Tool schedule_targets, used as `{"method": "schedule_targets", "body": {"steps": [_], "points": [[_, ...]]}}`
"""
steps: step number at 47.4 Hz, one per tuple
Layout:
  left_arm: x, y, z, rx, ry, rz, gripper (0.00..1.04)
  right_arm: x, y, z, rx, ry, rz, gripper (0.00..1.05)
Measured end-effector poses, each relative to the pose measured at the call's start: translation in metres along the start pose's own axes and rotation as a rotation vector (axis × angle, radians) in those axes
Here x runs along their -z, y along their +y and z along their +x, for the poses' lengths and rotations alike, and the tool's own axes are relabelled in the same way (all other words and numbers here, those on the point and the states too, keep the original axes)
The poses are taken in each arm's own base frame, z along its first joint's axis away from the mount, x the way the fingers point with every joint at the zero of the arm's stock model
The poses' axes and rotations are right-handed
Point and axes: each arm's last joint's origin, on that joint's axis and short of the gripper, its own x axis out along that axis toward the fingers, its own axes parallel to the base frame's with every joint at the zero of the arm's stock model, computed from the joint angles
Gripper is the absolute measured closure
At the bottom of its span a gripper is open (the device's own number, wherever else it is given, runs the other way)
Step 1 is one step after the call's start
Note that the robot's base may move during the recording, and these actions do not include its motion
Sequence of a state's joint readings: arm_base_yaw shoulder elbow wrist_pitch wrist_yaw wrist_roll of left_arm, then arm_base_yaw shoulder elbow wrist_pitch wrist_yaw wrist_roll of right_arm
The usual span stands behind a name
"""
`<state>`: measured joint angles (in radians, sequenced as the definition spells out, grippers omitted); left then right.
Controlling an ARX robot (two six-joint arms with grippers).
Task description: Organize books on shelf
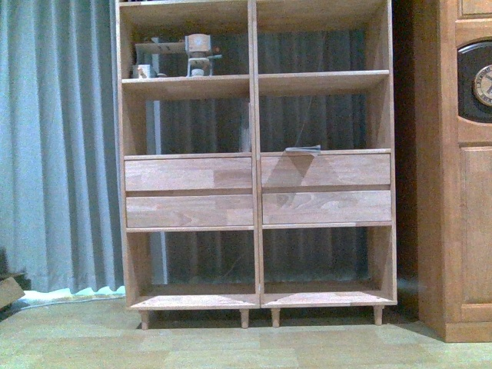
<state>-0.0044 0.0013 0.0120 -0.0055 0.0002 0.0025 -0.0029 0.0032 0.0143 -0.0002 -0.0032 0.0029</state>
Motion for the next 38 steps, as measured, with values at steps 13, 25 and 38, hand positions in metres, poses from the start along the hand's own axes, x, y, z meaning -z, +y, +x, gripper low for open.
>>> {"method": "schedule_targets", "body": {"steps": [13, 25, 38], "points": [[0.0000, 0.0000, 0.0000, 0.000, 0.000, 0.000, 0.07, 0.0000, 0.0000, 0.0000, 0.000, 0.000, 0.000, 0.07], [0.0000, 0.0000, 0.0000, 0.000, 0.000, 0.000, 0.07, 0.0000, 0.0000, 0.0000, 0.000, 0.000, 0.000, 0.07], [0.0000, 0.0000, 0.0000, 0.000, 0.000, 0.000, 0.07, 0.0000, 0.0000, 0.0000, 0.000, 0.000, 0.000, 0.07]]}}
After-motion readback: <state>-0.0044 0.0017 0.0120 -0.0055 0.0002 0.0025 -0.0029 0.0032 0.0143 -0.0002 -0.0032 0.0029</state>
